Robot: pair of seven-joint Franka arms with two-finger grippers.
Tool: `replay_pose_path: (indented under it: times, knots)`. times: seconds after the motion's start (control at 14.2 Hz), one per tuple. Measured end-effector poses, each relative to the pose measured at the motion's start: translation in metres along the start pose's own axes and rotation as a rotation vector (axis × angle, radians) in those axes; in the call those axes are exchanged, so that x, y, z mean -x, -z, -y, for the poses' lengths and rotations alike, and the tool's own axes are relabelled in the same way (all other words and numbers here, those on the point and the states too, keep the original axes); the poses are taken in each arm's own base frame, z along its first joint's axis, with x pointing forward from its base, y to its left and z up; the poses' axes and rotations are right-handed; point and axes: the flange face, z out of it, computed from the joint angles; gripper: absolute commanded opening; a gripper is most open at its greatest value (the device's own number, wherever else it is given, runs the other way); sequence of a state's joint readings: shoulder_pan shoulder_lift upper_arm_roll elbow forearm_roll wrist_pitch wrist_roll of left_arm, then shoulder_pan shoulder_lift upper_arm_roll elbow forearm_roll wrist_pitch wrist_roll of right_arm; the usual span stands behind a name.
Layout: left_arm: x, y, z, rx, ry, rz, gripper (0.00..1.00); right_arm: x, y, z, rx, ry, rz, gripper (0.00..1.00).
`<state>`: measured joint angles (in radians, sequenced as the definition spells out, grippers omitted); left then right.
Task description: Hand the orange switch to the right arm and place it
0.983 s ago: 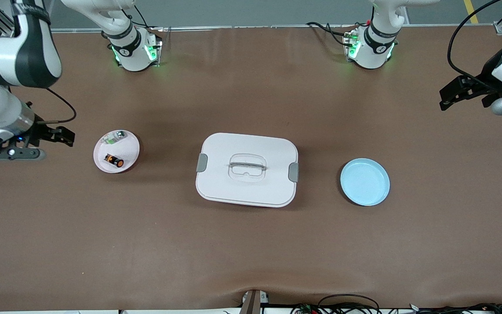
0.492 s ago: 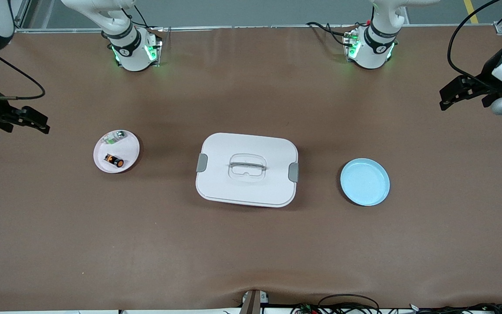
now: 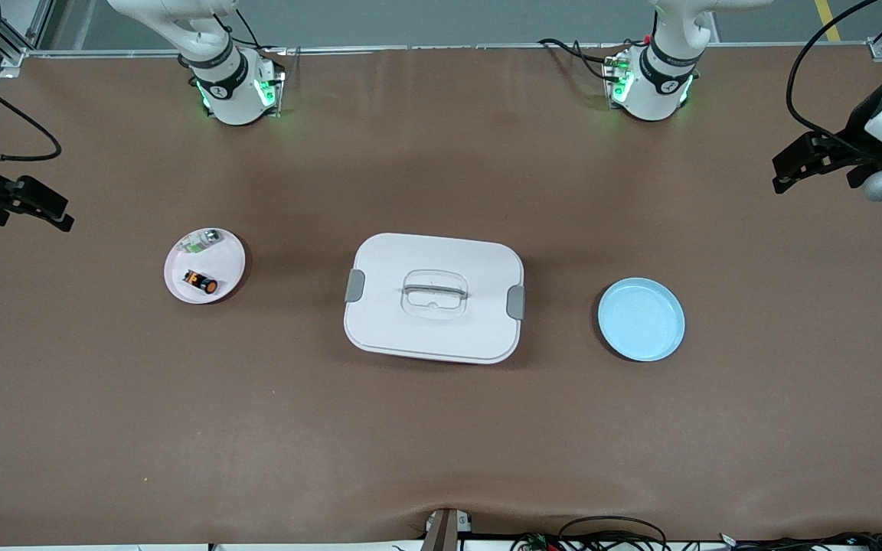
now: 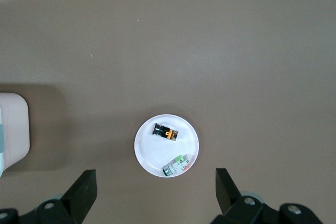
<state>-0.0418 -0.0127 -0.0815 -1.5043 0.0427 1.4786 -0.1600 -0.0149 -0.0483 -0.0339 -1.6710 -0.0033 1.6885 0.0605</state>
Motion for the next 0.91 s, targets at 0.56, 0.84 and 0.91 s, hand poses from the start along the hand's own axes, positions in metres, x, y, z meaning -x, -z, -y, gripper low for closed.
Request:
replay_pose_path:
  times: [0.56,0.84,0.91]
  knots:
    - [0.000,0.006,0.000,0.002,0.000,-0.012,1.00,0.010,0.024,0.001,-0.004,0.017,-0.026,1.00]
    - [0.001,0.006,-0.003,0.002,-0.057,-0.013,1.00,0.012,0.025,0.001,-0.005,0.021,-0.026,1.00]
    - [0.001,0.006,-0.003,0.002,-0.087,-0.013,1.00,0.013,0.025,0.001,-0.006,0.021,-0.027,1.00]
